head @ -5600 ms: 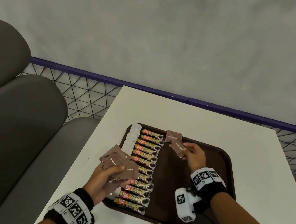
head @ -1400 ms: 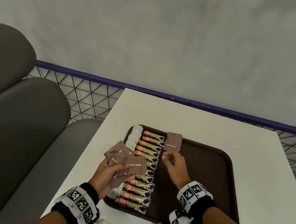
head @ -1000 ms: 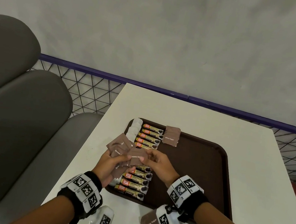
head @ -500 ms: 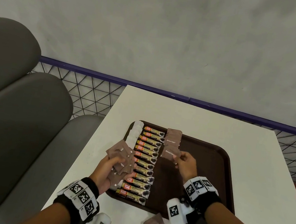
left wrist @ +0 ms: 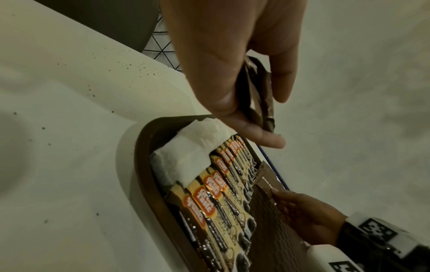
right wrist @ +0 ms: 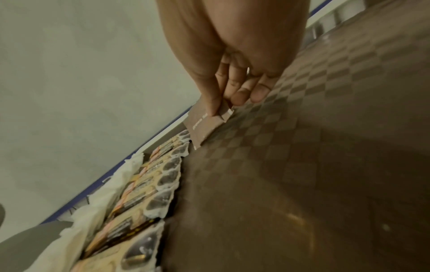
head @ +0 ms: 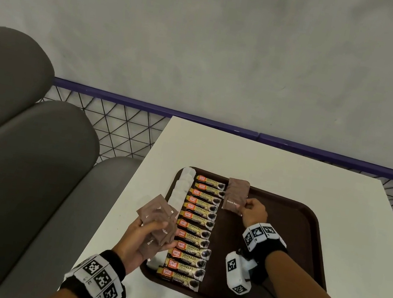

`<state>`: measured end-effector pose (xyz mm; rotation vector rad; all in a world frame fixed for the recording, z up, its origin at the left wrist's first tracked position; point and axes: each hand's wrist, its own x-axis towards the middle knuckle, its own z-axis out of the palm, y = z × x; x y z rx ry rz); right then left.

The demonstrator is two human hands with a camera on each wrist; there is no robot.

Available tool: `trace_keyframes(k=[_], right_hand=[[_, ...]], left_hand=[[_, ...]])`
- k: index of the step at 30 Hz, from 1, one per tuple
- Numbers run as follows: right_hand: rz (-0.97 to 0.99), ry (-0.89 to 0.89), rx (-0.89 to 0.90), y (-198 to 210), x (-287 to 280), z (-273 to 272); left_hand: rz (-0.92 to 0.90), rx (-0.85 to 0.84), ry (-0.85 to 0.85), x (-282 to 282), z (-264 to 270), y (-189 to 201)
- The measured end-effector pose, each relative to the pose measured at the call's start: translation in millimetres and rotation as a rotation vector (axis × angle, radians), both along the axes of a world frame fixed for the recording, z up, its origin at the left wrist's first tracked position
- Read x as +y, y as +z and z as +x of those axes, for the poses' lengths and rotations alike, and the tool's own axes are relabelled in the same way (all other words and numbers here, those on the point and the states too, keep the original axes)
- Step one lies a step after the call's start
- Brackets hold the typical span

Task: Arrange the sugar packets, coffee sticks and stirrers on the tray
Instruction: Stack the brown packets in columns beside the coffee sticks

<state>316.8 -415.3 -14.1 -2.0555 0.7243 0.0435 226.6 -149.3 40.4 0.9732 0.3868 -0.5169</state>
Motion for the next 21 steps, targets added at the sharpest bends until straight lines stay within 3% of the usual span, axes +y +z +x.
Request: trace_keyframes(k=[5, 21], right_hand=[[-0.037, 0.0, 0.041, -10.2, -1.3, 6.6], [-0.089, -0.033, -0.009, -13.2, 1.2, 8.4]], left_hand=[[-0.072, 0.022, -0.019, 1.5, 2.8, -0.3], [0.044, -0.04, -0.023, -2.2, 2.8, -2.4]])
